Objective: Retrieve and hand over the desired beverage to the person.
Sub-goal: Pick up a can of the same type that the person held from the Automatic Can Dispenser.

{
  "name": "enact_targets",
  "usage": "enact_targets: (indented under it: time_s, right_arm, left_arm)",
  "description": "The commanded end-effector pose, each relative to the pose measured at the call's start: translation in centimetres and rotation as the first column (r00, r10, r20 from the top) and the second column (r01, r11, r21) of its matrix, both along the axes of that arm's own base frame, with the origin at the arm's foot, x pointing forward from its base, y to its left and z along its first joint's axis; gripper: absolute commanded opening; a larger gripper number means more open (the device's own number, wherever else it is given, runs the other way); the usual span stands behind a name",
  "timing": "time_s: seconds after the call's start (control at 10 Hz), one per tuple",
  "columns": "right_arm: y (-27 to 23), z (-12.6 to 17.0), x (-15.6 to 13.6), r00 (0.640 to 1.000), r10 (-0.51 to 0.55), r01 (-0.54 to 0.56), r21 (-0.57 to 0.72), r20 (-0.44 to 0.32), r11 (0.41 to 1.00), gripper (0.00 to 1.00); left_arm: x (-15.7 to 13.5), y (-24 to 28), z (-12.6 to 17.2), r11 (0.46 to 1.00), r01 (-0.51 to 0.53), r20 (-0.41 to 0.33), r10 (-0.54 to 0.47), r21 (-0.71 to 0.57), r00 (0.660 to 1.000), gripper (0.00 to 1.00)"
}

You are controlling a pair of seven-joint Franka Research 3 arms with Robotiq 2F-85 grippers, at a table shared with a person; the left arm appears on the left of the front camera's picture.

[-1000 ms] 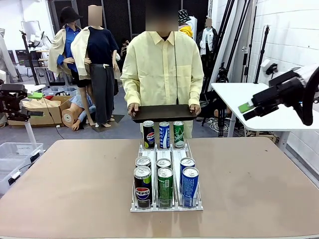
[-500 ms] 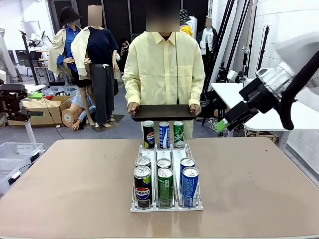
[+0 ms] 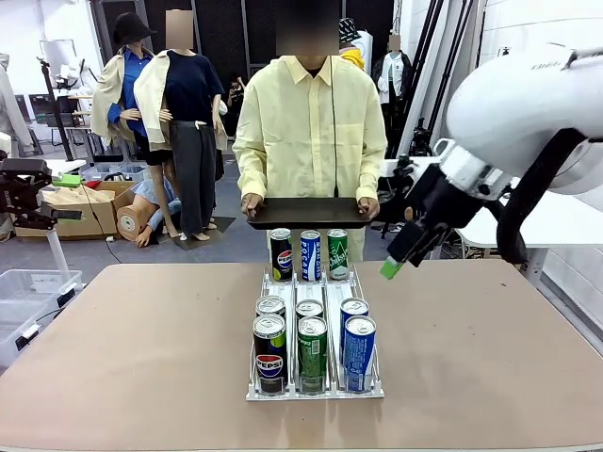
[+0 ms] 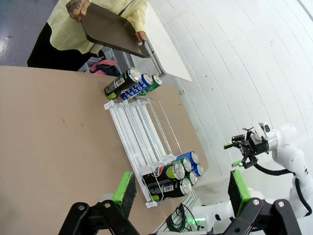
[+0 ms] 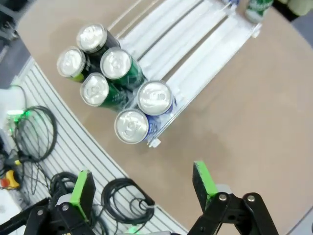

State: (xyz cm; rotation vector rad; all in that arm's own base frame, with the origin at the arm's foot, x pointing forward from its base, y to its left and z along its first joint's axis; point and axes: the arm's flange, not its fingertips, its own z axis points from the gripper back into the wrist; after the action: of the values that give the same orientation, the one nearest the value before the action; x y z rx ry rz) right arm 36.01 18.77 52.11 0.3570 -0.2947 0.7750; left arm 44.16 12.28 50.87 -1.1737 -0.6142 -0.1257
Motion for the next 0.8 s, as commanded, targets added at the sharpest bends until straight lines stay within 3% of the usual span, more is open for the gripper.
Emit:
enact_targets:
  time_s: [0.0, 0.7]
  right_arm:
    - [2.5, -0.7, -0.7, 0.998, -0.031, 0.027, -0.090, -0.051, 0.996, 1.00]
    - [9.4, -4.8, -2.6, 0.990, -0.144, 0.136, -0.302, -0.004, 0.943, 1.00]
  left_arm:
    - [0.0, 0.1, 0.1, 1.000, -0.005, 0.004, 0.005, -0.002, 1.000, 1.00]
    - [0.0, 0.1, 0.1, 1.000, -0.005, 0.004, 0.005, -0.002, 1.000, 1.00]
